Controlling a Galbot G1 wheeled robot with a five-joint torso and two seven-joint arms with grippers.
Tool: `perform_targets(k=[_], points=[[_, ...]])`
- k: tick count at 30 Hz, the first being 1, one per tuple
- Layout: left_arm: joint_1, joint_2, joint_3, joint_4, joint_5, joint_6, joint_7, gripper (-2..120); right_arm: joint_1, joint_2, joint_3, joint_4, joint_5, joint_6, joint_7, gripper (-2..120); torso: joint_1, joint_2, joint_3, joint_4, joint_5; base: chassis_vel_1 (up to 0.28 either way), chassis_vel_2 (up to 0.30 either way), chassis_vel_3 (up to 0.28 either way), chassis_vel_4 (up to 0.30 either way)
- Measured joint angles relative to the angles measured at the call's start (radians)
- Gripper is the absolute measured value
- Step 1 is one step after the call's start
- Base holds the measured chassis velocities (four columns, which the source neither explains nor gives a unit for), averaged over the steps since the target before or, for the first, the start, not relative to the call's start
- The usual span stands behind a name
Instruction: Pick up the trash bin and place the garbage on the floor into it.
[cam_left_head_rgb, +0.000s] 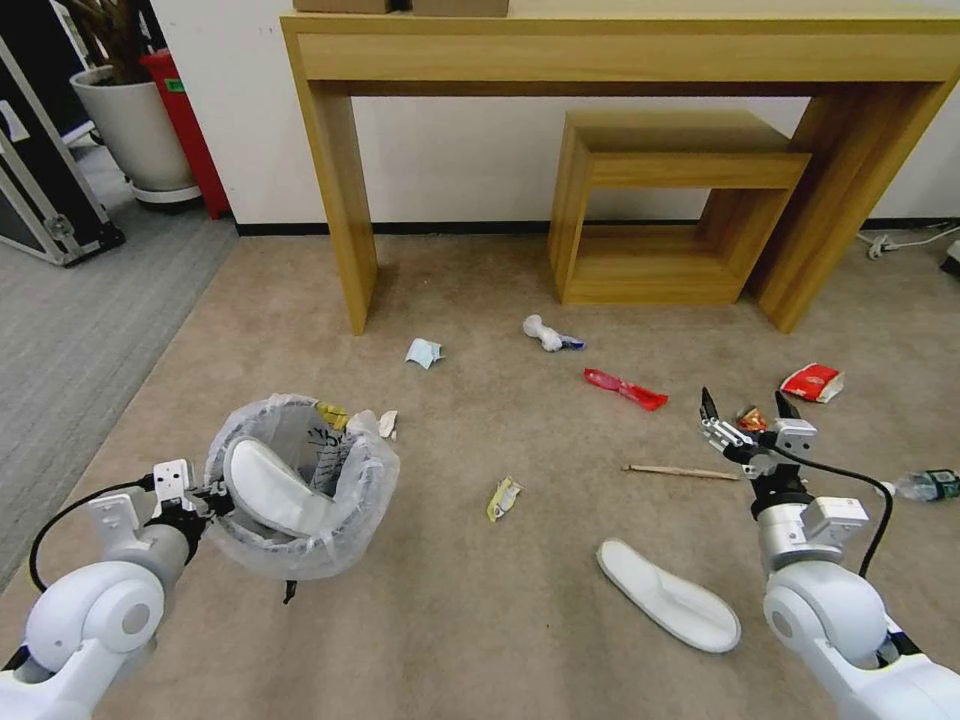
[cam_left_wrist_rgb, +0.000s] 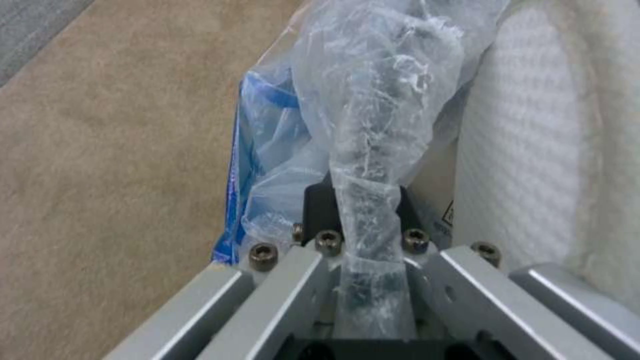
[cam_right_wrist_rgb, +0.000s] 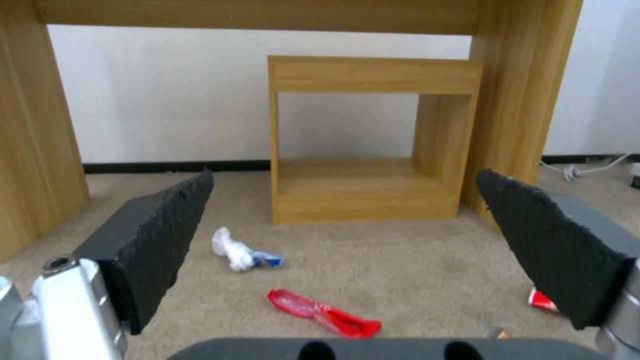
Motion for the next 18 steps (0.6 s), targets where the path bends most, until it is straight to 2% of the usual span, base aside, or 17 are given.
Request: perform_targets(k=[5, 18], points=[[0.001, -0.007, 0.001, 0.001, 0.002, -0.002, -0.001, 0, 0.001, -0.002, 0.000, -0.001, 0.001, 0.008, -0.003, 100, 0.000, 0.000, 0.000, 0.0001, 0.0000, -0.058, 0.061, 0.059, -0.054], [0.003, -0.004, 0.001, 0.001, -0.015, 0.006, -0.010, 0, -0.001, -0.002, 0.000, -0.003, 0.004, 0.018, -0.015, 100, 0.000, 0.000, 0.000, 0.0001, 0.0000, 0.000, 0.000, 0.000, 0.000]])
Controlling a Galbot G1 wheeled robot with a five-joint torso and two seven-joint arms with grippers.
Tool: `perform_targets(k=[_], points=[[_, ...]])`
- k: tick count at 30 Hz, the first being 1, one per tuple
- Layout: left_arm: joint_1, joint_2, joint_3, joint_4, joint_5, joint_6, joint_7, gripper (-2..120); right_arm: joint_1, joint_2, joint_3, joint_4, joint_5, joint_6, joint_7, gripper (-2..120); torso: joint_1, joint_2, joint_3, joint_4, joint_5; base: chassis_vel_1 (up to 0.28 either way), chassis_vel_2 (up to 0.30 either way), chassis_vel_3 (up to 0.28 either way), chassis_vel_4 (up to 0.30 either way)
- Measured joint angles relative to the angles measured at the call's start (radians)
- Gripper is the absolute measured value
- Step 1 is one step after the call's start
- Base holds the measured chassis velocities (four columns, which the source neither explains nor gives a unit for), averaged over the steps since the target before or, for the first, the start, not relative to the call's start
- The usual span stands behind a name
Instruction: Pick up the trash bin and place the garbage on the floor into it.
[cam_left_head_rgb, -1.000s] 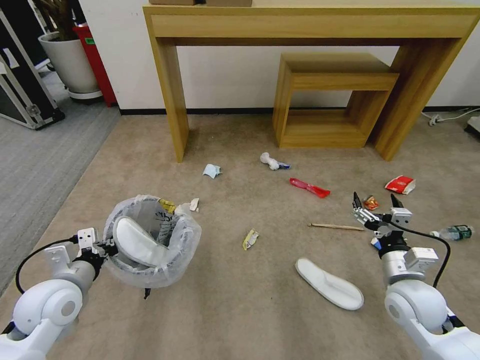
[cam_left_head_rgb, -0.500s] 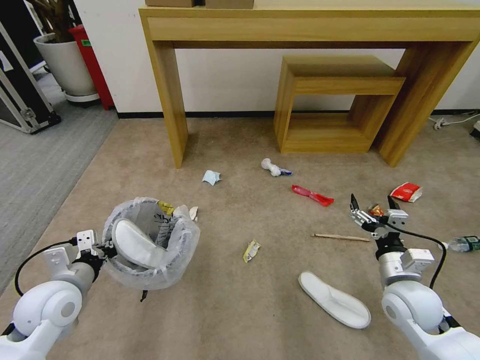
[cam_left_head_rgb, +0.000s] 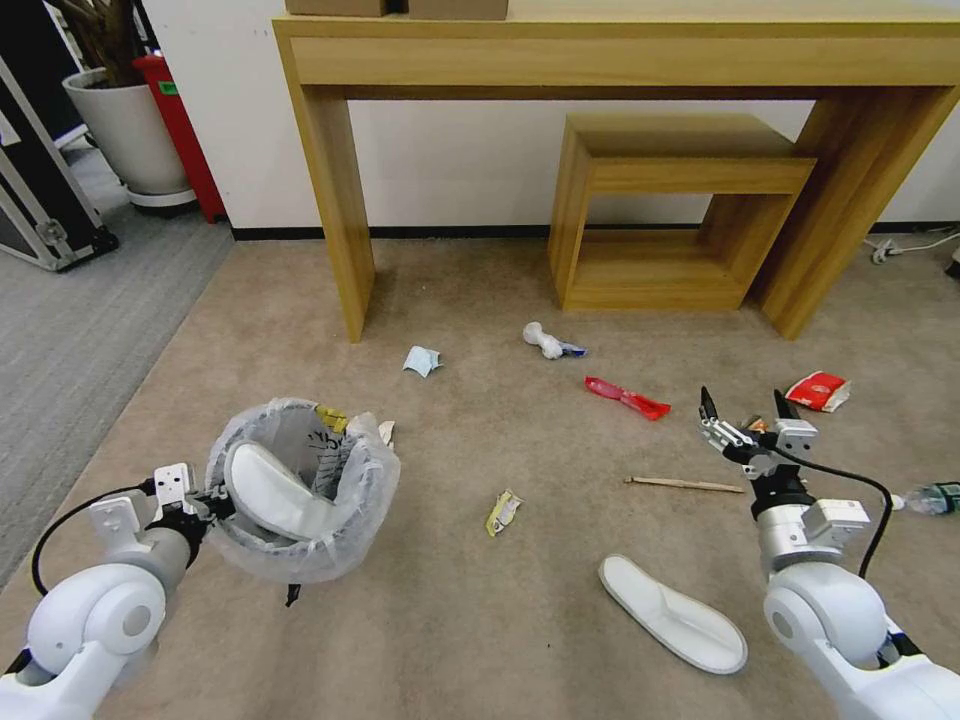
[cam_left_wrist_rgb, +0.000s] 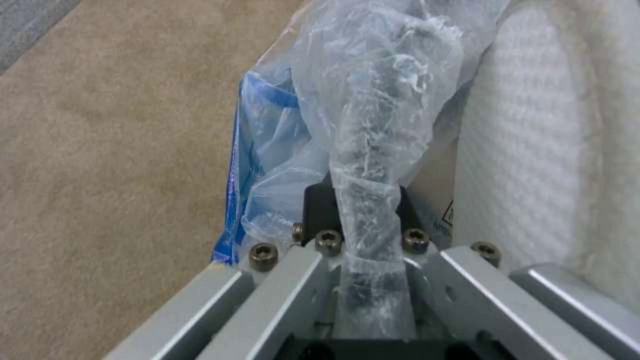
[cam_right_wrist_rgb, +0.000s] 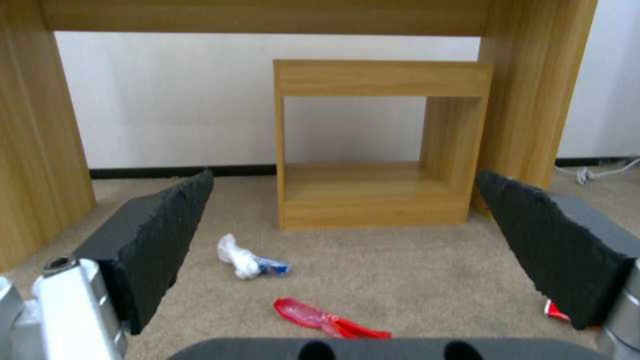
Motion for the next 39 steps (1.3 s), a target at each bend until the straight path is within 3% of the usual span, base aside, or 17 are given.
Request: perform_targets(k=[12, 26, 39], points=[[0.029, 0.003, -0.032, -0.010, -0.018, 0.034, -0.023, 0, 0.020, -0.001, -0.014, -0.022, 0.016, 0.005, -0.006, 100, 0.000, 0.000, 0.000, 0.0000, 0.0000, 0.000, 0.000, 0.000, 0.000], [0.133, -0.028, -0.150, -0.063, -0.046, 0.064, -0.058, 0, 0.041, -0.010, -0.020, -0.042, 0.037, 0.013, -0.019, 100, 0.000, 0.000, 0.000, 0.0001, 0.0000, 0.000, 0.000, 0.000, 0.000], [0.148, -0.050, -0.161, -0.063, -0.043, 0.061, -0.057, 0, 0.036, -0.005, -0.016, -0.051, 0.037, 0.014, -0.020, 100, 0.000, 0.000, 0.000, 0.0000, 0.0000, 0.000, 0.000, 0.000, 0.000]])
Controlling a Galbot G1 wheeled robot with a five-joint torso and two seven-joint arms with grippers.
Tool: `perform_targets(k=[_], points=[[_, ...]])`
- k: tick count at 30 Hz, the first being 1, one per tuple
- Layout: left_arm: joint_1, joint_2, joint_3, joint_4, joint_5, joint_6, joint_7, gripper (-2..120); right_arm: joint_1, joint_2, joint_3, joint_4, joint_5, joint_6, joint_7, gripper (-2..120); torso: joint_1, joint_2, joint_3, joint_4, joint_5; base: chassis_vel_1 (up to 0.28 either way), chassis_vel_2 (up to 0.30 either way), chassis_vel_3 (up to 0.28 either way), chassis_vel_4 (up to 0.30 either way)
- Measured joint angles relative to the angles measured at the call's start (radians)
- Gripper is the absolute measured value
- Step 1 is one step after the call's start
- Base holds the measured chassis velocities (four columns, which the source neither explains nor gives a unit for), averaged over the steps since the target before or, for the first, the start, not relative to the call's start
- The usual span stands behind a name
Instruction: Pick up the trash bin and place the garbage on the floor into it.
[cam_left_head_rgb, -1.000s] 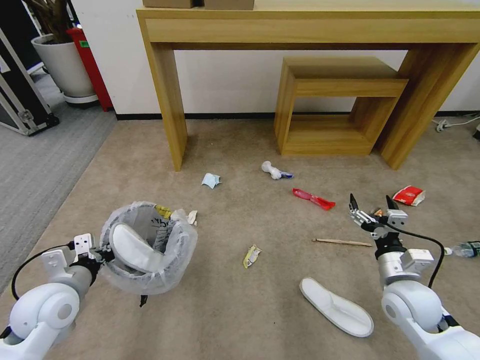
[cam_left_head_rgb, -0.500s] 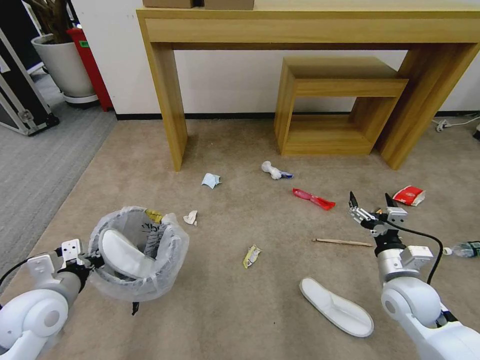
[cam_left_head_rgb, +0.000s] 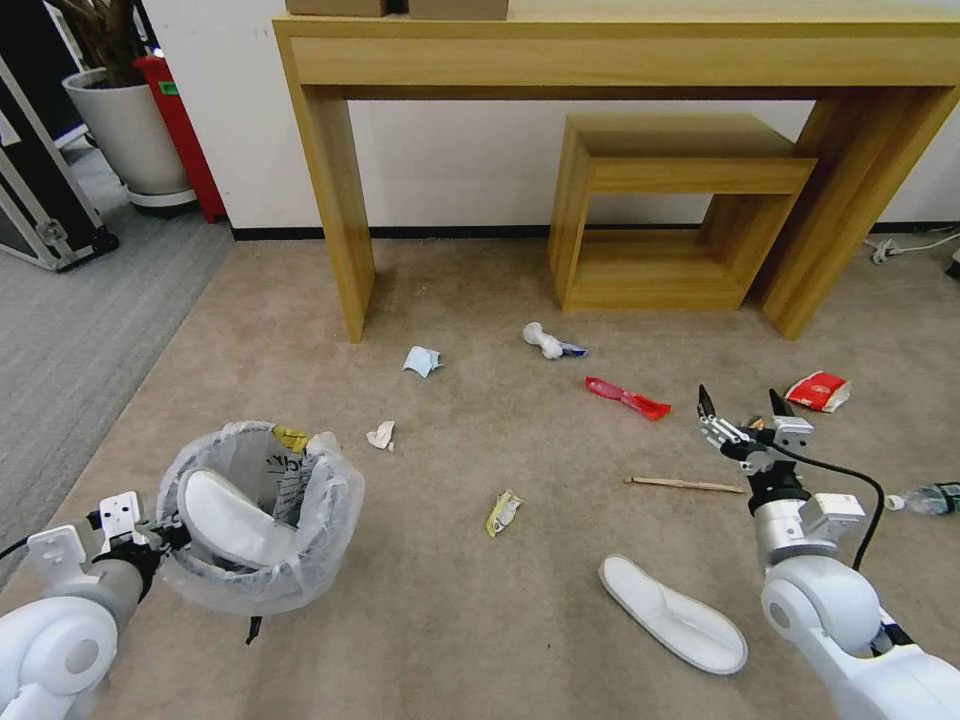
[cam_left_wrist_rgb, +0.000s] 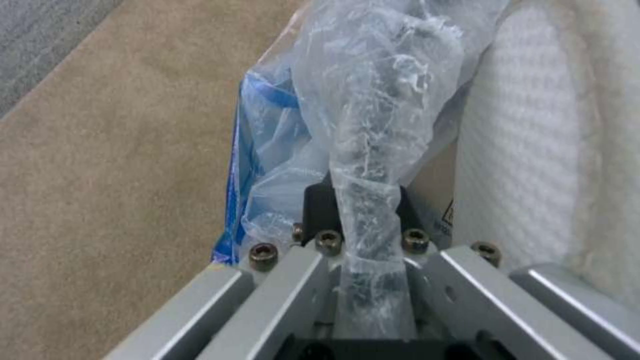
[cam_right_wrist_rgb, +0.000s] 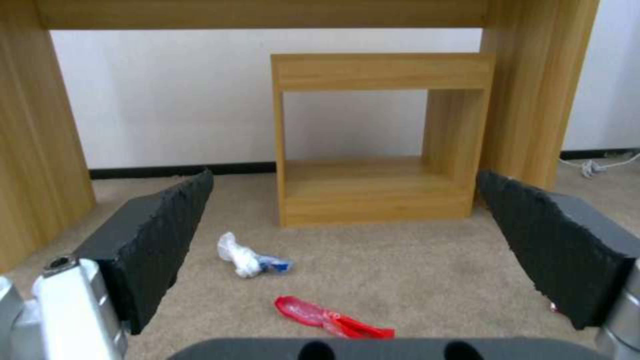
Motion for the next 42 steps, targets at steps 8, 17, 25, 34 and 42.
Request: perform_targets(k=[8, 17, 25, 34, 42], points=[[-0.012, -0.012, 0.014, 0.017, 0.008, -0.007, 0.003, 0, -0.014, -0.001, 0.004, -0.011, 0.009, 0.002, -0.001, 100, 0.000, 0.000, 0.000, -0.0001, 0.0000, 0.000, 0.000, 0.000, 0.000], [-0.020, -0.016, 0.022, 0.025, 0.016, -0.022, 0.006, 0, -0.056, -0.065, -0.004, 0.020, 0.106, -0.169, 0.004, 100, 0.000, 0.000, 0.000, 0.0000, 0.0003, 0.000, 0.000, 0.000, 0.000], [-0.022, -0.033, 0.028, 0.037, 0.037, -0.036, 0.017, 0, -0.138, -0.191, 0.006, 0.060, 0.228, -0.367, -0.030, 100, 0.000, 0.000, 0.000, 0.0000, 0.0001, 0.000, 0.000, 0.000, 0.000], [-0.022, -0.046, 0.035, 0.043, 0.054, -0.048, 0.021, 0, -0.223, -0.367, -0.020, 0.049, 0.298, -0.511, -0.060, 100, 0.000, 0.000, 0.000, 0.0000, 0.0002, 0.000, 0.000, 0.000, 0.000], [-0.027, -0.062, 0.035, 0.049, 0.066, -0.056, 0.021, 0, -0.243, -0.525, -0.145, 0.003, 0.204, -0.567, -0.122, 100, 0.000, 0.000, 0.000, 0.0000, 0.0001, 0.000, 0.000, 0.000, 0.000]])
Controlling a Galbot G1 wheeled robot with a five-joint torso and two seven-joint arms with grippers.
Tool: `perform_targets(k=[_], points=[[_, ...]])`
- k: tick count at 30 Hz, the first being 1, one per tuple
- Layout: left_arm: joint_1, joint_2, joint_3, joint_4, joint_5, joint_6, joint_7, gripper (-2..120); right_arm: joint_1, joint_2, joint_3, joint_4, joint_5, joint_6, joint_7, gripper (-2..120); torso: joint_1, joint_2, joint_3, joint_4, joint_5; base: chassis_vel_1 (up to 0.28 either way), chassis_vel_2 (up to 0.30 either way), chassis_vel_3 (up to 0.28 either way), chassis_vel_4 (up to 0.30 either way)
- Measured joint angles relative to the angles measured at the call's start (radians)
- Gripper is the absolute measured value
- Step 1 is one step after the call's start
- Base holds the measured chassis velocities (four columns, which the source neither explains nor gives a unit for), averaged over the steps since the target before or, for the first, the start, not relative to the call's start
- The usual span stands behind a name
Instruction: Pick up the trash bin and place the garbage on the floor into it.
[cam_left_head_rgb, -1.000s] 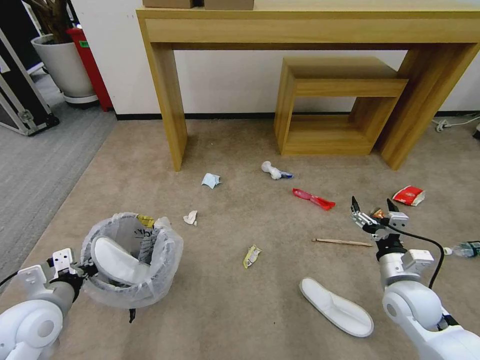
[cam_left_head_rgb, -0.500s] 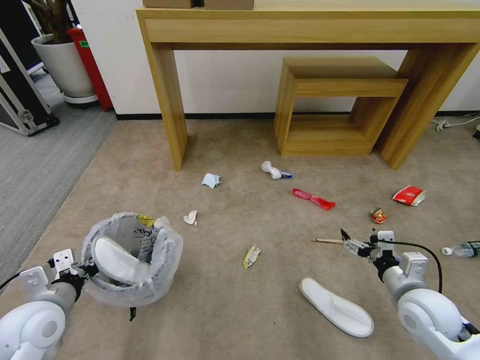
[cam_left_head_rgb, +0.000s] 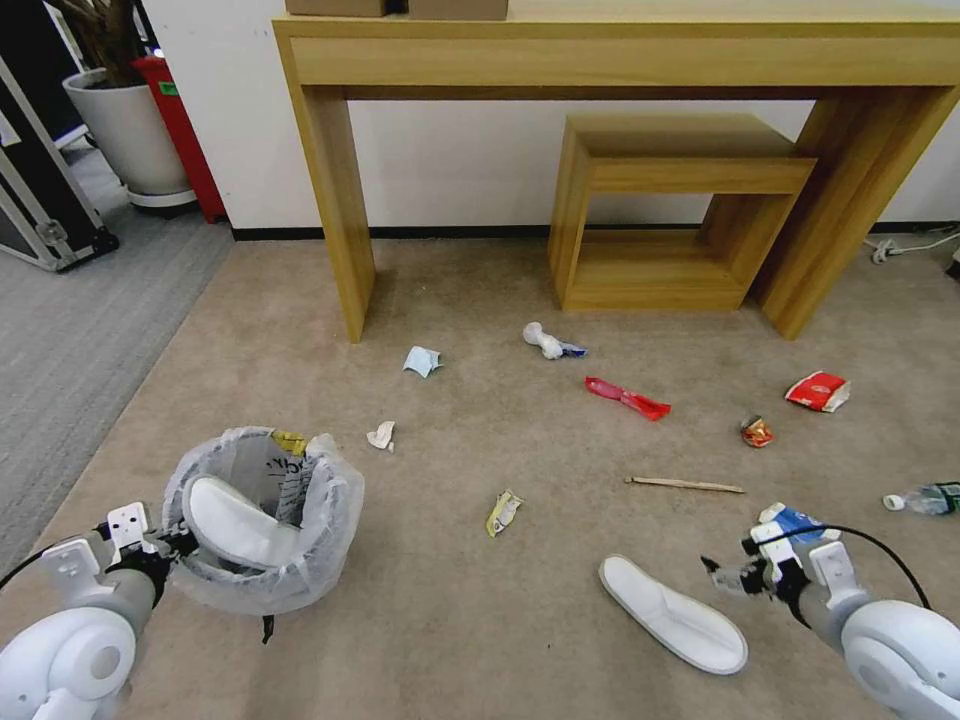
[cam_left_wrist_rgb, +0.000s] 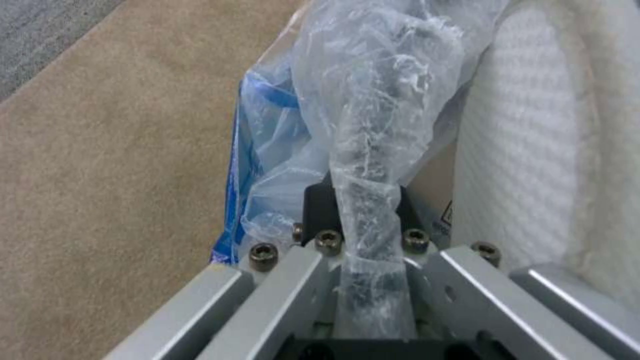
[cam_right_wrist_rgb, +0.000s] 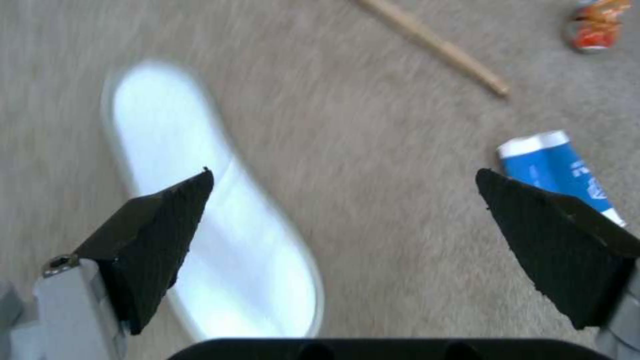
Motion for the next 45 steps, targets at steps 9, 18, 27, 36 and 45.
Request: perform_targets(k=[9, 18, 27, 36, 45], points=[[-0.003, -0.011, 0.003, 0.003, 0.010, -0.012, -0.001, 0, -0.029, -0.089, -0.070, -0.027, -0.070, 0.019, -0.036, 100, 0.000, 0.000, 0.000, 0.0001, -0.0003, 0.000, 0.000, 0.000, 0.000], [-0.010, -0.032, 0.010, 0.007, 0.026, -0.020, -0.001, 0, 0.126, -0.023, -0.304, -0.126, -0.130, 0.076, -0.039, 100, 0.000, 0.000, 0.000, 0.0000, 0.0000, 0.000, 0.000, 0.000, 0.000], [0.002, -0.046, 0.003, 0.008, 0.037, -0.035, -0.002, 0, 0.389, 0.116, -0.572, -0.266, -0.155, 0.125, -0.024, 100, 0.000, 0.000, 0.000, 0.0002, -0.0002, 0.000, 0.000, 0.000, 0.000], [0.014, -0.045, -0.012, 0.014, 0.041, -0.051, 0.000, 0, 0.460, 0.170, -0.631, -0.340, -0.174, 0.152, -0.021, 90, 0.000, 0.000, 0.000, 0.0001, -0.0002, 0.000, 0.000, 0.000, 0.000], [0.007, -0.039, -0.006, 0.018, 0.041, -0.056, 0.000, 0, 0.453, 0.205, -0.632, -0.384, -0.198, 0.182, -0.013, 63, 0.000, 0.000, 0.000, 0.0000, 0.0000, 0.000, 0.000, 0.000, 0.000]])
